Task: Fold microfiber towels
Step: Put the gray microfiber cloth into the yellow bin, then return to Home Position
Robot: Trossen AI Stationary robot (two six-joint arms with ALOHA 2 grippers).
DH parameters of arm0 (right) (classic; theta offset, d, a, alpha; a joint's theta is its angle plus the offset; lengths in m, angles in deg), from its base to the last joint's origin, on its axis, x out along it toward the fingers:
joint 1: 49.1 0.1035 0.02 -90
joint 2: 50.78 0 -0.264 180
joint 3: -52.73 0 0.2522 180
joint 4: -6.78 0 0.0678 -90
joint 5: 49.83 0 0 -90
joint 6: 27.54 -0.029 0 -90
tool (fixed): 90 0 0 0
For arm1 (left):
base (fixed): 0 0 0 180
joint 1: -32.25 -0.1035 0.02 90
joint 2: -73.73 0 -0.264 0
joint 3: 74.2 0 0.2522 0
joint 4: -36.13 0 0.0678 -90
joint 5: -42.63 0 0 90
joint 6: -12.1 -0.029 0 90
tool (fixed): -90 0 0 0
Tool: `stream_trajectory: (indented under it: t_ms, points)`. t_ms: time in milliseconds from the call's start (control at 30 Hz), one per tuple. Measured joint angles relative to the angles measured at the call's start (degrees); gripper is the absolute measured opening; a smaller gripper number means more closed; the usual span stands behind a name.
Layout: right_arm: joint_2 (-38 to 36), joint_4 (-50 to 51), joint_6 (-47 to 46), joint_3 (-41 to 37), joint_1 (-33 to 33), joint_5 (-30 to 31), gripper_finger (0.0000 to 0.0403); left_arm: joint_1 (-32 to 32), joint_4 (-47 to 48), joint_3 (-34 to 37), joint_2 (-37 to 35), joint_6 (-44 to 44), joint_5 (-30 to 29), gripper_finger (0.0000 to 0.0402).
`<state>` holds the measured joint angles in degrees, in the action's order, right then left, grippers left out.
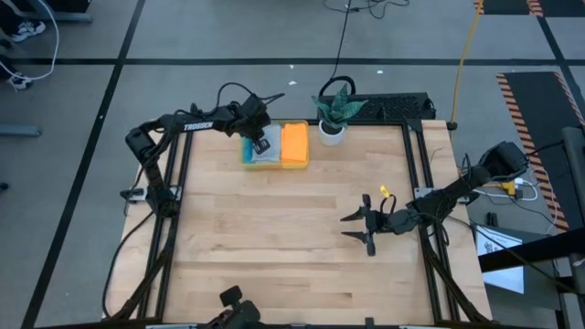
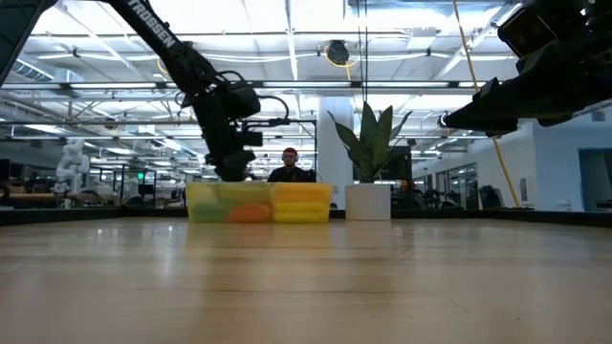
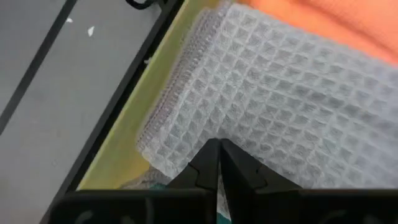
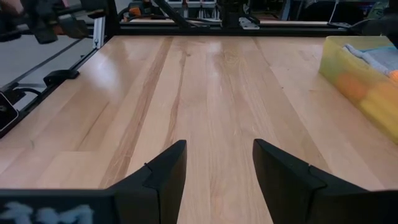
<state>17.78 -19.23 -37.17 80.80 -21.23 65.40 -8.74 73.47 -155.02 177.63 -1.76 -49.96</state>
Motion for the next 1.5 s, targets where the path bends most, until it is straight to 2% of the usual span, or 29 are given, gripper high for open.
stream_trajectory:
  t_ms: [167, 500, 667, 833, 900, 1067, 1333, 1500]
  points:
    - [0.0, -0.28, 0.04, 0.0, -0.02, 0.04, 0.0176, -0.9, -5.74, 3.37, 0.01, 0.03, -0.01, 0.0021]
    - [0.0, -0.2, 0.44, -0.01, -0.02, 0.09, 0.0176, 2.04, -4.97, 3.02, -3.55, 0.72, -0.22, 0.0021]
    - [0.0, -0.25, 0.42, 0.0, -0.02, 0.11, 0.0176, 4.04, -5.89, 4.96, -3.2, 0.42, 6.67, 0.0021]
    - [0.0, -0.25, 0.44, 0.0, -0.13, 0.17, 0.0176, 4.83, -14.05, 10.29, -2.72, 0.69, 7.0, 0.0021]
    - [-0.26, -0.21, 1.13, 0.0, -0.41, 0.13, 0.0172, 4.93, -14.2, 10.92, -3.54, 1.03, 7.14, 0.0021]
    - [-6.42, 4.21, 5.31, -0.01, -2.2, -0.45, 0.0129, 6.52, -12.26, 11.22, -10.29, 0.04, 8.07, 0.0012]
    - [-26.35, 19.93, 5.78, -0.02, -7.83, -12.77, 0.001, 11.72, -15.29, 17.95, -29.16, 0.3, 10.25, 0.0003]
    - [-35.96, 30.63, 5.91, -0.02, -13.72, -19.55, 0.0005, 13.0, -17.92, 27.12, -40.94, 2.62, 14.75, 0.0006]
